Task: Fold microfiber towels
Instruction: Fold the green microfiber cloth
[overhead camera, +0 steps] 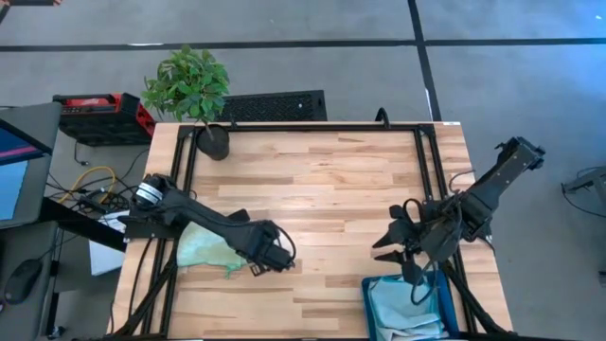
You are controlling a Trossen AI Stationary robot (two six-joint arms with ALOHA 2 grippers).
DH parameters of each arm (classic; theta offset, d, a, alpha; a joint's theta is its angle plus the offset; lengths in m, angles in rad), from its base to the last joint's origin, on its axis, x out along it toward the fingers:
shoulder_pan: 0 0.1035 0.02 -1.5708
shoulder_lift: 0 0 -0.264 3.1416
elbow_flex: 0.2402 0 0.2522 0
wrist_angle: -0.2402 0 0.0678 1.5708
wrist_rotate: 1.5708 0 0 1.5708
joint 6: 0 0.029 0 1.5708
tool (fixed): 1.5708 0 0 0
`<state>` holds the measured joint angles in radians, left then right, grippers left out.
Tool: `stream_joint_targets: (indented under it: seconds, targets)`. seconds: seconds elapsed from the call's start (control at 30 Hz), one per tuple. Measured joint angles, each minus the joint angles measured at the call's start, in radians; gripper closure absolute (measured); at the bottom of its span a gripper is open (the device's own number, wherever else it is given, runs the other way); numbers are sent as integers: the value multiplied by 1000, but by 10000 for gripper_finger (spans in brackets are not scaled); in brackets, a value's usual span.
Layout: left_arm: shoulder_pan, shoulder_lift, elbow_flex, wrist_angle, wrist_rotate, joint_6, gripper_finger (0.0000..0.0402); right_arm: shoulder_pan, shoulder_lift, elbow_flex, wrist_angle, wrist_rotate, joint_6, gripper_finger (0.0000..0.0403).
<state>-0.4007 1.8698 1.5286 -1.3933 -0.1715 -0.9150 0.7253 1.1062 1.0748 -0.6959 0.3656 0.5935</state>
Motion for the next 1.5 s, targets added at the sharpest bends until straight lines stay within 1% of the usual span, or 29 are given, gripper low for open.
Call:
stream_joint_targets:
  seconds: [0.13,0.27,0.37,0.47,0.57,0.7,0.8,0.97,1.03,1.13,1.23,1.5]
  targets:
    - [2,0,-94,7,-29,-49,256,-2,-2,0,0,-1,0,239]
    - [4,1,-208,133,-43,-51,256,-1,-2,0,0,-1,0,239]
    - [3,2,-281,225,-13,-48,256,-1,-2,0,0,-1,0,239]
    - [3,2,-331,275,-14,-42,256,-1,-2,0,0,-1,0,239]
    - [8,2,-361,309,-44,-17,256,-1,-2,0,0,-1,0,239]
    - [31,-1,-399,416,-66,72,256,-10,-2,0,0,-1,0,239]
    - [60,-6,-421,526,-104,174,256,-20,-2,0,0,-1,0,239]
    - [139,-3,-424,636,-200,329,256,-36,-2,0,0,-1,0,239]
    - [178,0,-424,687,-224,410,256,-42,-2,0,0,-1,0,239]
    - [241,9,-425,784,-237,546,256,-53,-2,0,0,-1,0,239]
    - [304,17,-426,880,-234,650,256,-54,-1,-1,0,-1,0,239]
    - [445,42,-428,1133,-224,834,256,-54,-1,-1,0,-1,0,239]
